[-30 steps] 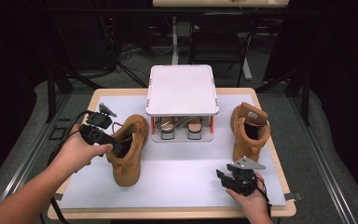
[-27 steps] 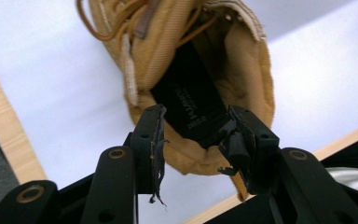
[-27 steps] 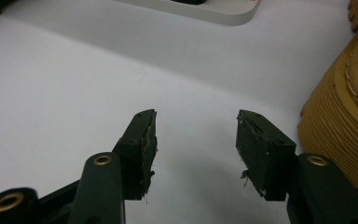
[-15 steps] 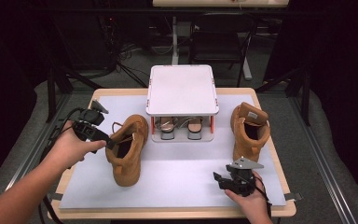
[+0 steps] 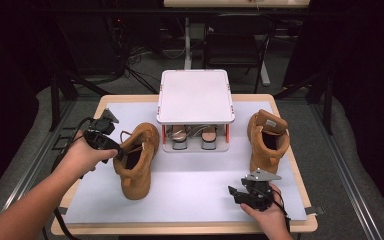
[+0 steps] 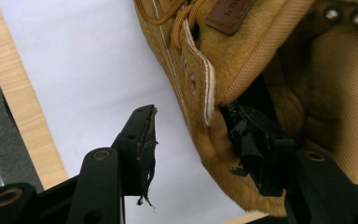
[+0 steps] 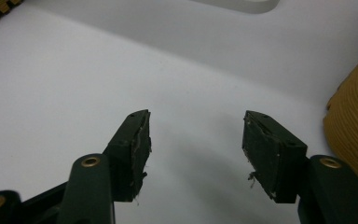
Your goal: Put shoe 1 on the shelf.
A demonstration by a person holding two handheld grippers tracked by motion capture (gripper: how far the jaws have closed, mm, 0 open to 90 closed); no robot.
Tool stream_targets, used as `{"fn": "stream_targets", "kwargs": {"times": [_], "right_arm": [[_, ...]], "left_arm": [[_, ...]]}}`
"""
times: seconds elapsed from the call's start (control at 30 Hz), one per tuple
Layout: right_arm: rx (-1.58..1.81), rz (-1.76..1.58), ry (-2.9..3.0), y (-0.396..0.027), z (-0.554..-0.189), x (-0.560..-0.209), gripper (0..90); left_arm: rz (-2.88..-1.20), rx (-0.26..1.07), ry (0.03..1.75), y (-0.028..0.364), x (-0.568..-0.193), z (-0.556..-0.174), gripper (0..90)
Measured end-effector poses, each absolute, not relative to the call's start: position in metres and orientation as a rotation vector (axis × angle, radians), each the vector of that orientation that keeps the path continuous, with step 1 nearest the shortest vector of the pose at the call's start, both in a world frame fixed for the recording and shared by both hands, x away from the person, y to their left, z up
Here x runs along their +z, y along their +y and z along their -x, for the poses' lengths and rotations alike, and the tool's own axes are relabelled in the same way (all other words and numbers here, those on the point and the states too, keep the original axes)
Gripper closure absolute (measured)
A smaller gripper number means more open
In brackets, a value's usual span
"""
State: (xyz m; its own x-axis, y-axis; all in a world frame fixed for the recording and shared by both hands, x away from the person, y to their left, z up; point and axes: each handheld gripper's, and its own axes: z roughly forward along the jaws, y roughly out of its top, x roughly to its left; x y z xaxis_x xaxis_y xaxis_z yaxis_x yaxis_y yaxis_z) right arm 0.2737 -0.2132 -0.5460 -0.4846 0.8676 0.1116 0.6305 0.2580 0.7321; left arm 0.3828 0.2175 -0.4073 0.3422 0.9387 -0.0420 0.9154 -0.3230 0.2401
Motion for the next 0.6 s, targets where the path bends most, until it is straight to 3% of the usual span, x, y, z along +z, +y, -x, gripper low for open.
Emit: {"fn": "stream_targets", "kwargs": {"times": [0.33,0.4,0.6], "right_arm": [[1.057,-1.419,2.255,-0.218,-0.277,-0.541,43.3],[1.047,-1.486,2.262,-0.221,-0.279,-0.536,49.3],[1.052,-1.512,2.302,-0.219,-0.285,-0.527,50.7]], "left_arm": [[-2.401,0.135,1.683,0.212,-0.43,-0.391,54.7],[-2.398,0.113,1.675,0.211,-0.433,-0.392,61.2],[-2.431,0.083,1.707,0.207,-0.443,-0.396,65.1]]}}
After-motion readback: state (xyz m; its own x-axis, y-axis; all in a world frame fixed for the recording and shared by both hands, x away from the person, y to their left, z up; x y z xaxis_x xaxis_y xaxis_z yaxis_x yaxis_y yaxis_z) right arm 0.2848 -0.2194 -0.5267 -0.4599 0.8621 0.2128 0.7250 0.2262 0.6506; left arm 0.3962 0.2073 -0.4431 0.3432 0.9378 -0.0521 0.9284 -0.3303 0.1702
